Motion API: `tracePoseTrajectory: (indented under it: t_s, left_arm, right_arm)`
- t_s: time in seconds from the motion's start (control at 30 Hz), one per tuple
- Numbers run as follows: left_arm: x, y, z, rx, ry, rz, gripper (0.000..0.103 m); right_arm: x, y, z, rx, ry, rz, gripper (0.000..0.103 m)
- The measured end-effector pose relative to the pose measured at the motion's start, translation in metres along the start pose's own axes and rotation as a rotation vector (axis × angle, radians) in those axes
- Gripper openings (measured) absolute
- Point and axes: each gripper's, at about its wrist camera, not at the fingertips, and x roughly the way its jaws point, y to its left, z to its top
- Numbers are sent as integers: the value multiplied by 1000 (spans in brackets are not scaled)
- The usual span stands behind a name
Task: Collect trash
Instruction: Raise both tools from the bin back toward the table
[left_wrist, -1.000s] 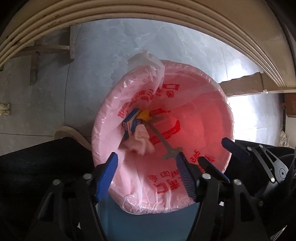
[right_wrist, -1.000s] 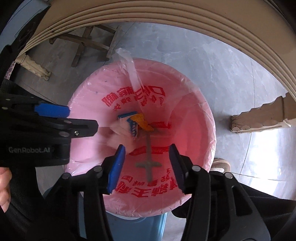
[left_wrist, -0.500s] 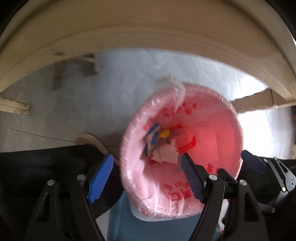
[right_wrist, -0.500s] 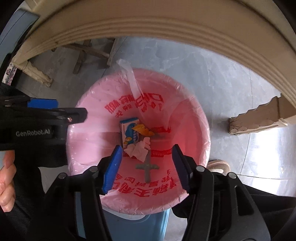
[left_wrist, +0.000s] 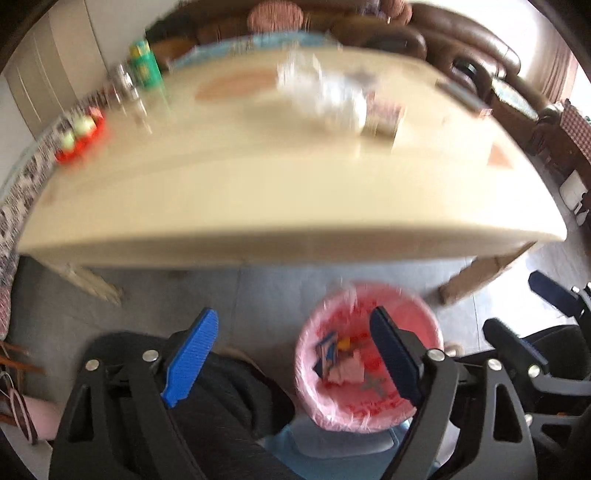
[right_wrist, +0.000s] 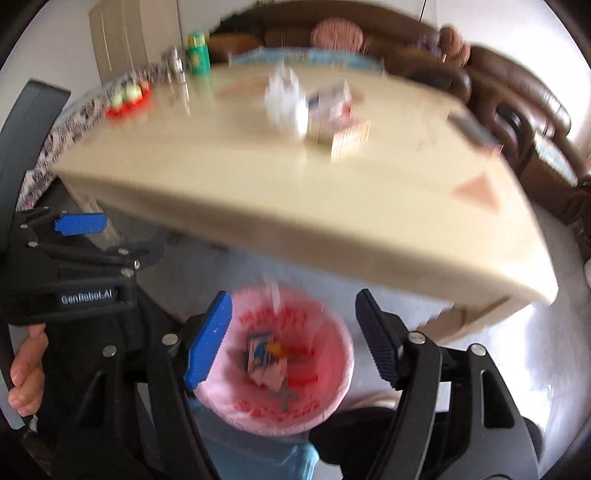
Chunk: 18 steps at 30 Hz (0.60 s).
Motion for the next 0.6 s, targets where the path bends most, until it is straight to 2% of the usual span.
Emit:
tracePoseTrajectory:
  t_s: [0.2,0.33,0.6]
  left_arm:
    - [-48,11,29,-33,-58,-28,83]
    - [-77,15,41,-59,-125,18,83]
    - [-105,17,59,-78,-193,28,86]
  right_arm:
    - [-56,-3,36,10,-135,35,72]
    - [-86,-4,55,4,-218,-11,75]
    - [-107,-11,77,5,-295,-50,75]
